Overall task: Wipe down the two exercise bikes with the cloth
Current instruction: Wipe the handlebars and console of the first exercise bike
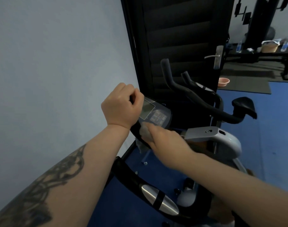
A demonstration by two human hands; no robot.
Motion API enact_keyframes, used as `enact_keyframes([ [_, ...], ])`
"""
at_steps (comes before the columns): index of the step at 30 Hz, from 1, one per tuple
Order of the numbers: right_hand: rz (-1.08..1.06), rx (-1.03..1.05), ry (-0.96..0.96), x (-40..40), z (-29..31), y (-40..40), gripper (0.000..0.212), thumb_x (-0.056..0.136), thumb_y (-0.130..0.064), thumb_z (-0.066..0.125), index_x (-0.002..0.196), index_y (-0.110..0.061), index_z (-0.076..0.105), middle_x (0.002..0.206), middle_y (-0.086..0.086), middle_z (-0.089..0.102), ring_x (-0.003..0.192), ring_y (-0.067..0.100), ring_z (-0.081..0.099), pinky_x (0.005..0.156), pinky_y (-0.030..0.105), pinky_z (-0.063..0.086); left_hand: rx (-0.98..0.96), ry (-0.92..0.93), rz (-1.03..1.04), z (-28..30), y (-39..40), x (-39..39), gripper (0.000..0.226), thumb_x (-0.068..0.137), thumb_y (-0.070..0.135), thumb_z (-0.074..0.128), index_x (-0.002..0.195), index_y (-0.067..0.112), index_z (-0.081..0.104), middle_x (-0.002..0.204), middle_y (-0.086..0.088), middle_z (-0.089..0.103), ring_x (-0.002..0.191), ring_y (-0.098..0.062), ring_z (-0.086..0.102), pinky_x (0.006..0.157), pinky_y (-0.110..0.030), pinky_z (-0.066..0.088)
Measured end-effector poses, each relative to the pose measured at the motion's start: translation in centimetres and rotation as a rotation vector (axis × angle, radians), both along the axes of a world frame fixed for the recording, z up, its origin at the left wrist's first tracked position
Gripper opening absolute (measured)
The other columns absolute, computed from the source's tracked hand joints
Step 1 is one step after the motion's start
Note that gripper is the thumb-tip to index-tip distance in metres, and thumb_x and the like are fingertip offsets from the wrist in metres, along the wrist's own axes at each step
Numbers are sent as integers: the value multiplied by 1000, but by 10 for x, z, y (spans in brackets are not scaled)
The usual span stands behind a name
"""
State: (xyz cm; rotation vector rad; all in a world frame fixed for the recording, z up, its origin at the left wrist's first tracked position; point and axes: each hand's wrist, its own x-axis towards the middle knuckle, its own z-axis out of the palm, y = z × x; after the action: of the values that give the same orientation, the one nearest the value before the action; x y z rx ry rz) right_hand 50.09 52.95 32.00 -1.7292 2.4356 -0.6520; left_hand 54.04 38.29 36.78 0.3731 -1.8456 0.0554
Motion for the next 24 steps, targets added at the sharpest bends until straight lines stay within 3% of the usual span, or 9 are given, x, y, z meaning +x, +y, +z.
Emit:
enact_keyframes([
  [3, -4, 140, -120, -25, 10, 17, 21, 102, -34, 39, 118, -24, 48, 108, 4, 63, 95, 26, 62, 81, 38, 49, -4, 1, -6, -3, -2, -1, 32, 83, 16, 52, 56, 22, 34, 57, 8, 33, 48, -13, 28, 45, -19, 13],
  [5, 25, 135, -243, -28, 25, 0, 24, 104, -39, 34, 102, -22, 51, 101, 5, 64, 96, 25, 61, 86, 39, 48, -2, 3, -6, -1, -2, -1, 32, 83, 16, 52, 57, 22, 34, 58, 9, 33, 49, -13, 29, 45, -18, 13],
  [8, -12, 23, -153, -1, 16, -20, 23, 104, -34, 35, 114, -18, 50, 110, 7, 62, 99, 28, 60, 77, 35, 43, -9, 4, -4, 1, -1, 1, 32, 82, 16, 52, 58, 23, 32, 59, 9, 32, 49, -13, 28, 46, -17, 11],
  [11, -27, 22, -1, -3, 1, 13, 29, 102, -30, 39, 128, -20, 42, 114, 4, 60, 94, 27, 62, 73, 35, 46, -14, 5, -16, 1, -1, 0, 33, 82, 15, 52, 58, 23, 31, 58, 9, 31, 49, -13, 27, 46, -16, 11],
  [15, -4, 32, -141, -23, 19, 11, 13, 103, -34, 39, 93, -30, 47, 82, -6, 55, 81, 23, 60, 68, 33, 44, 2, 11, -1, 0, -1, -1, 32, 82, 16, 51, 57, 23, 32, 58, 9, 31, 49, -14, 28, 46, -19, 12],
  [17, 28, -39, -55, -8, 15, -8, 8, 101, -28, 44, 108, -26, 48, 91, -4, 53, 87, 24, 59, 70, 33, 44, 9, 10, 7, 0, 0, -1, 32, 82, 16, 51, 57, 23, 32, 59, 8, 32, 49, -14, 28, 47, -20, 12],
  [20, -14, -8, 245, 2, -13, 1, 53, 98, -24, 50, 144, -20, 23, 123, 0, 48, 98, 19, 59, 70, 30, 46, 7, -1, -4, 0, 0, 0, 32, 82, 15, 52, 57, 22, 32, 58, 8, 32, 48, -13, 28, 46, -17, 11],
  [22, 4, 52, 316, -16, -17, 21, 53, 98, -28, 50, 143, -26, 22, 126, -4, 49, 98, 18, 61, 69, 31, 49, 8, 5, -8, -1, -1, 0, 33, 82, 15, 52, 57, 22, 32, 58, 8, 32, 48, -13, 28, 45, -18, 12],
  [24, -34, 78, 191, -30, -4, 22, 32, 101, -36, 43, 130, -25, 35, 119, -1, 56, 98, 24, 63, 74, 36, 50, 18, 9, 3, -1, 0, -1, 32, 82, 16, 51, 56, 22, 33, 58, 8, 32, 48, -14, 28, 45, -21, 14],
])
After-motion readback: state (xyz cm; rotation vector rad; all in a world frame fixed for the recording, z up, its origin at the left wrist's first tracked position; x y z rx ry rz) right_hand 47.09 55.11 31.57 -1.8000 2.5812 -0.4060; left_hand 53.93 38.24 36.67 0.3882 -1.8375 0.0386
